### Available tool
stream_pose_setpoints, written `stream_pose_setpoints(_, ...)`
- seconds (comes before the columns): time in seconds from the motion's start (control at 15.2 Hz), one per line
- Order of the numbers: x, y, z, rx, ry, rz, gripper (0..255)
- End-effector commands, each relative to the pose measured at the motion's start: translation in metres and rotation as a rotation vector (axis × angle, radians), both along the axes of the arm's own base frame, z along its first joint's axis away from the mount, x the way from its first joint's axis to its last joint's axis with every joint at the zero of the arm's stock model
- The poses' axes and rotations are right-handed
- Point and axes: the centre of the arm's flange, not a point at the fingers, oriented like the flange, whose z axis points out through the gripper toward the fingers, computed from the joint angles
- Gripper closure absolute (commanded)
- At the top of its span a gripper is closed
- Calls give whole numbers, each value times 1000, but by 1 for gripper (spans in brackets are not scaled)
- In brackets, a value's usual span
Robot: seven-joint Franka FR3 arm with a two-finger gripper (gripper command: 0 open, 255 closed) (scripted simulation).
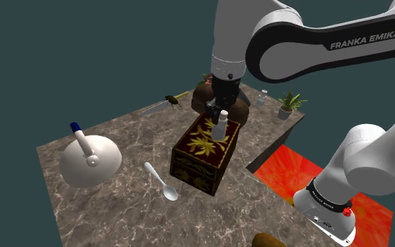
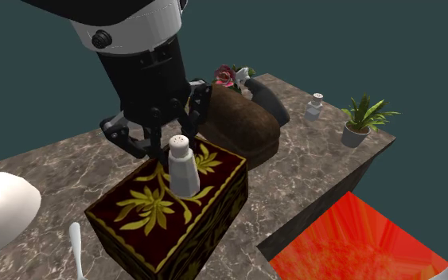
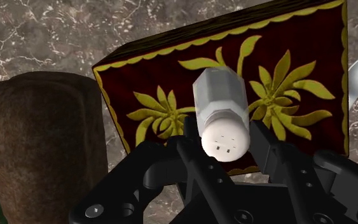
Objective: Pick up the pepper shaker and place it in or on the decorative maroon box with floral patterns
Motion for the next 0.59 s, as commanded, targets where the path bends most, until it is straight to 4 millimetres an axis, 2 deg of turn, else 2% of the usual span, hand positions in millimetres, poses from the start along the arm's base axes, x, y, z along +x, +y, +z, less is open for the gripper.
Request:
stream_pose_setpoints(0.0,0,0,0,0,0,0,255)
stream_pose_setpoints(0.07,0,0,0,0,0,0,255)
stream_pose_setpoints(0.13,0,0,0,0,0,0,0)
stream_pose_setpoints(0.46,0,0,0,0,0,0,0)
stream_pose_setpoints(0.53,-1,2,13,0,0,0,0)
